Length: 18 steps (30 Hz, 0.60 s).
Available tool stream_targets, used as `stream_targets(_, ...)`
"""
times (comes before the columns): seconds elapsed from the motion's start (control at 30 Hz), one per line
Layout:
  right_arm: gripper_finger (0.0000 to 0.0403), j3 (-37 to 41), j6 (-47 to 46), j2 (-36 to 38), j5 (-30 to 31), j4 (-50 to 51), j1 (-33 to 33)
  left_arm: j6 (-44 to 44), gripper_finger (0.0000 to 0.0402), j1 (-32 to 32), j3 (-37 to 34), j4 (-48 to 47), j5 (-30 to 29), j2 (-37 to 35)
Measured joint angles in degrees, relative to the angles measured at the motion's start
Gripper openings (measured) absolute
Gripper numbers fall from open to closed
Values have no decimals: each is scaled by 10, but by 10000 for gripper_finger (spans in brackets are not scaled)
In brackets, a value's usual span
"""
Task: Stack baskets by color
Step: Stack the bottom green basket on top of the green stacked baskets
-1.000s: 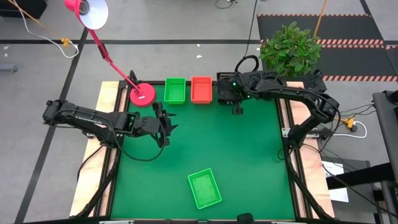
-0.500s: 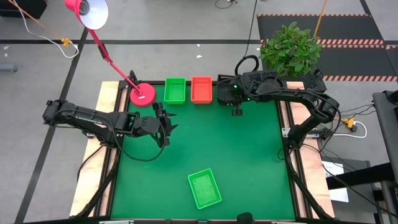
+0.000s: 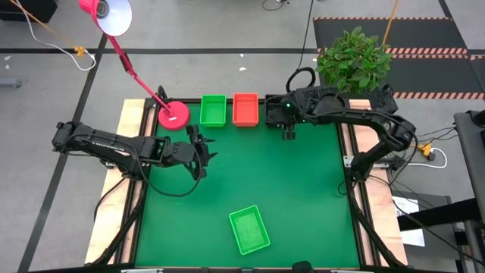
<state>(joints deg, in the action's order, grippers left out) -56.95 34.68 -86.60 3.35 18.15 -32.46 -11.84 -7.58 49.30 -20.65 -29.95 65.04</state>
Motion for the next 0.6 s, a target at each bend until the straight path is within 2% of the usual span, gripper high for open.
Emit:
stream_targets(0.13,191,0,-50,42,0,13,22,14,214,0,0,15,0,0)
stream_targets(0.3,203,0,-154,110,-1,63,73,19,214,-7,0,51,19,0)
stream_targets(0.43,200,0,-275,158,-4,115,140,13,214,-25,5,74,1,9)
stream_targets(0.6,198,19,-365,200,2,119,250,48,214,-44,64,43,-4,71)
